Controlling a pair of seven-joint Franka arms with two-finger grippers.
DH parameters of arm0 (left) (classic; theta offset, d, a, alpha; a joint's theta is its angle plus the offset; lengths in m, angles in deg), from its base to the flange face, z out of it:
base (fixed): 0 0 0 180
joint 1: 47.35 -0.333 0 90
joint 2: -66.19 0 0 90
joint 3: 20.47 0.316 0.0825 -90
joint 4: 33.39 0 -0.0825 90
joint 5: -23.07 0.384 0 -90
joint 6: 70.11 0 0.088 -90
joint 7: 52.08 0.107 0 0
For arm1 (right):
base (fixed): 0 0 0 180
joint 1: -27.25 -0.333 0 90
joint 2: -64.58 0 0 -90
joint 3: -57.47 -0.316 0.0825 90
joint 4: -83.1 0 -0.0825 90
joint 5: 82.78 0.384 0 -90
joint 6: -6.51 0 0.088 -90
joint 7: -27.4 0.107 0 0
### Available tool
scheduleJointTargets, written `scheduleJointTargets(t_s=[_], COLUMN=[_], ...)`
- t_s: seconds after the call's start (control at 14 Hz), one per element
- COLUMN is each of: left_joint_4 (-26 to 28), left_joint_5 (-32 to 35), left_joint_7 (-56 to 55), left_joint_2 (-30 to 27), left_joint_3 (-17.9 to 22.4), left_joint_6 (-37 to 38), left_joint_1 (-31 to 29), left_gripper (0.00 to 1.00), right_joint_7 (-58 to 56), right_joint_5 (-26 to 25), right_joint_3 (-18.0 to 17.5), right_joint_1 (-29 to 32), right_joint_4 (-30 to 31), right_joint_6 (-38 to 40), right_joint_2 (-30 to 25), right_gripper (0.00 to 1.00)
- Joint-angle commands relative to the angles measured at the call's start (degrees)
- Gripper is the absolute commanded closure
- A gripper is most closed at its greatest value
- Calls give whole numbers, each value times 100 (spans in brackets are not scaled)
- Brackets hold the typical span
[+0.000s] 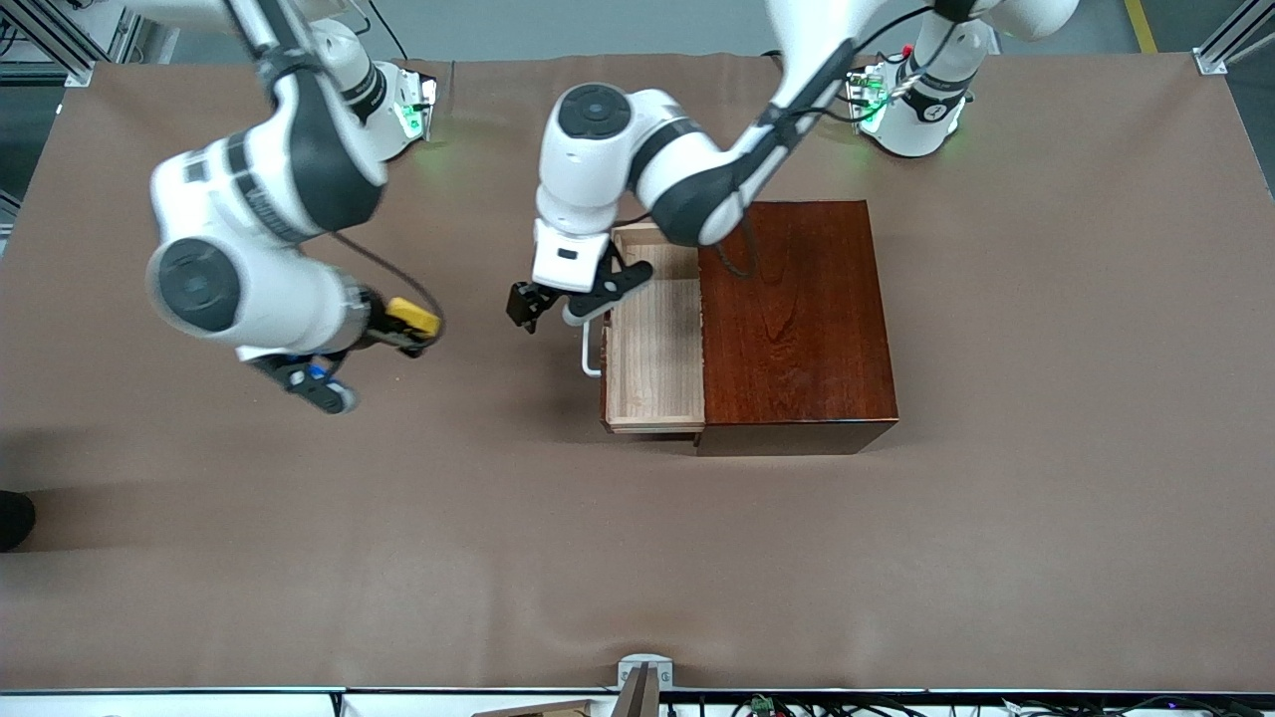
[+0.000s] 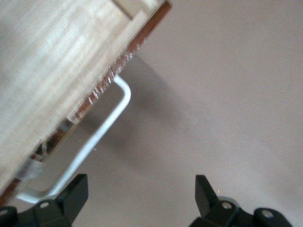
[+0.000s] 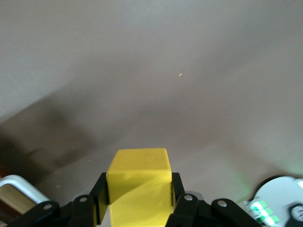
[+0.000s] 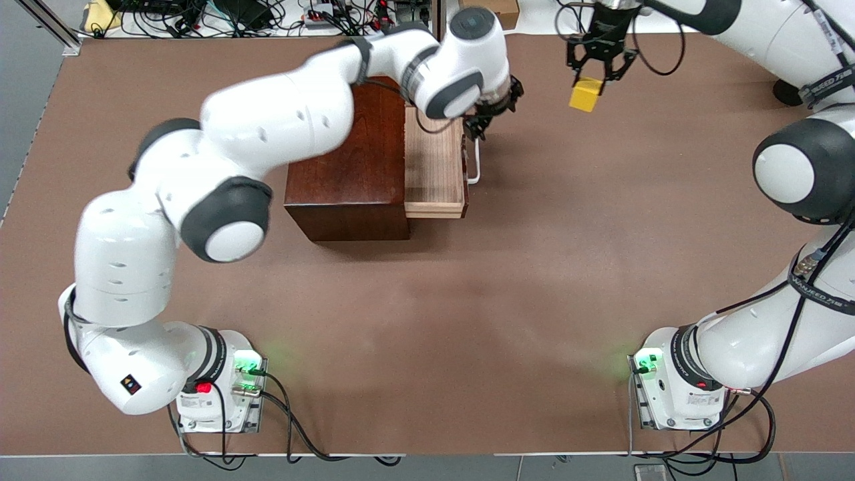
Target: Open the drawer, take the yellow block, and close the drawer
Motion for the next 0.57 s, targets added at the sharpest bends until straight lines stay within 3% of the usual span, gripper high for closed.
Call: scheduleJointTargets(t_s=[0.0, 0.21, 0.5], left_joint_4=[-402, -394, -376], left_joint_5=[150, 151, 89], left_joint_7=[-1155, -1799, -2004], left_joint_2=[599, 969, 917], left_joint_3=[667, 1239, 1267], left_joint_6=[-552, -723, -136], left_joint_1=[623, 1098, 1082], left_gripper=[0, 0, 0], right_joint_7=[-696, -786, -1671], right_joint_5=[-44, -194, -361], right_joint_3=[-83, -74, -66], right_joint_1=[222, 381, 679], right_joint_4=[334, 571, 1492], right_joint_6=[-41, -225, -945], right_joint_2=[-214, -293, -740], right_gripper=[100, 100, 100])
